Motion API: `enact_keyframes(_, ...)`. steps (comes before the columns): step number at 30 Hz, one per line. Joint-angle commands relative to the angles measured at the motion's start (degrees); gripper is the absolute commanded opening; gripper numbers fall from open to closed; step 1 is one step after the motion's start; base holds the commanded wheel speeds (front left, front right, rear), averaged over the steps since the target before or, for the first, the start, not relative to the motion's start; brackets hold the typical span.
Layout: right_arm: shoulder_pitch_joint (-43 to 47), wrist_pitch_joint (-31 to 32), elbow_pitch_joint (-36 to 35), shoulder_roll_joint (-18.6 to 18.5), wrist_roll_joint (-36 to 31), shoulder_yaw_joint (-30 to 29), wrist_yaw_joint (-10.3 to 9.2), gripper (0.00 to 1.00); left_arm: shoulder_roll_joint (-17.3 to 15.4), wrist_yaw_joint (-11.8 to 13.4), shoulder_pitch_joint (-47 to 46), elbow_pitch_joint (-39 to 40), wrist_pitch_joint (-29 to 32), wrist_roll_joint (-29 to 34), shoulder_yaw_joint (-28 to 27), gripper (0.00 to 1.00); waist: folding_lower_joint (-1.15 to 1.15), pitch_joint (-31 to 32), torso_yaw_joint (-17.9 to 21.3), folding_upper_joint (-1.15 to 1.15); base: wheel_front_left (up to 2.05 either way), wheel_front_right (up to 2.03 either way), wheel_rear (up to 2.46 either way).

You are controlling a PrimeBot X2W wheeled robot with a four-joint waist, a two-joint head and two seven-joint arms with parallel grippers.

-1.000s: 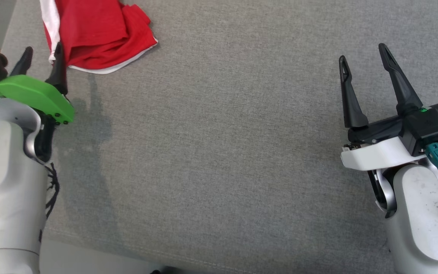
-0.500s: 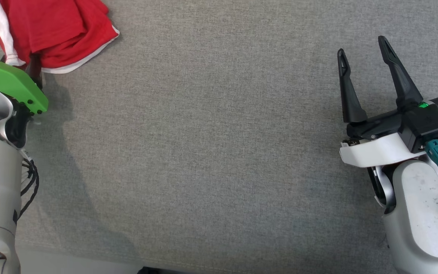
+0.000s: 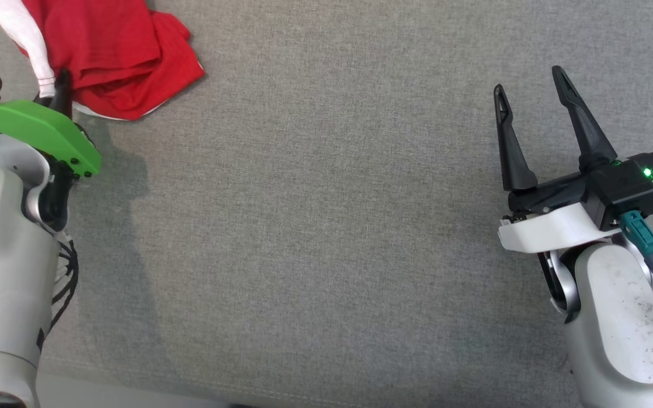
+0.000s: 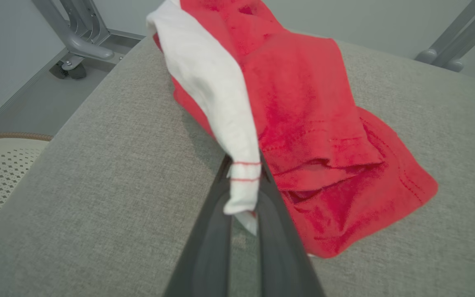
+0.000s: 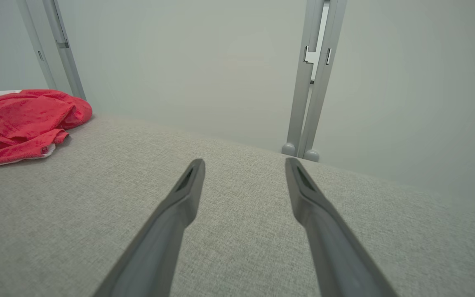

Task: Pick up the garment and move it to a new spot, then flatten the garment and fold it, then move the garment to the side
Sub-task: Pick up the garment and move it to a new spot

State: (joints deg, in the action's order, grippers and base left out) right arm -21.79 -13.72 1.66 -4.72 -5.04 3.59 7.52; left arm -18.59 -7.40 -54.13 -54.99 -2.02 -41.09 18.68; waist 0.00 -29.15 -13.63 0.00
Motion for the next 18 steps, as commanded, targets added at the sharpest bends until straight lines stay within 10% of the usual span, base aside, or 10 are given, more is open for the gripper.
enact_keyframes(1, 0.60, -0.48, 0.56, 0.09, 0.38, -0.09, -0.06, 1.00, 0.03, -0.11, 1.70, 1.45, -0.88, -0.99, 1.15, 0.00, 0.00, 3.16, -0.19, 0.00, 0.00, 0.00, 0.00)
enact_keyframes(18, 4.08, -1.48, 3.99, 1.51, 3.25, 0.23, -0.06, 1.00, 6.14, 1.01, 11.22, 19.24, -7.87, -5.14, 11.42, 0.00, 0.00, 14.49, 2.76, 0.00, 0.00, 0.00, 0.00)
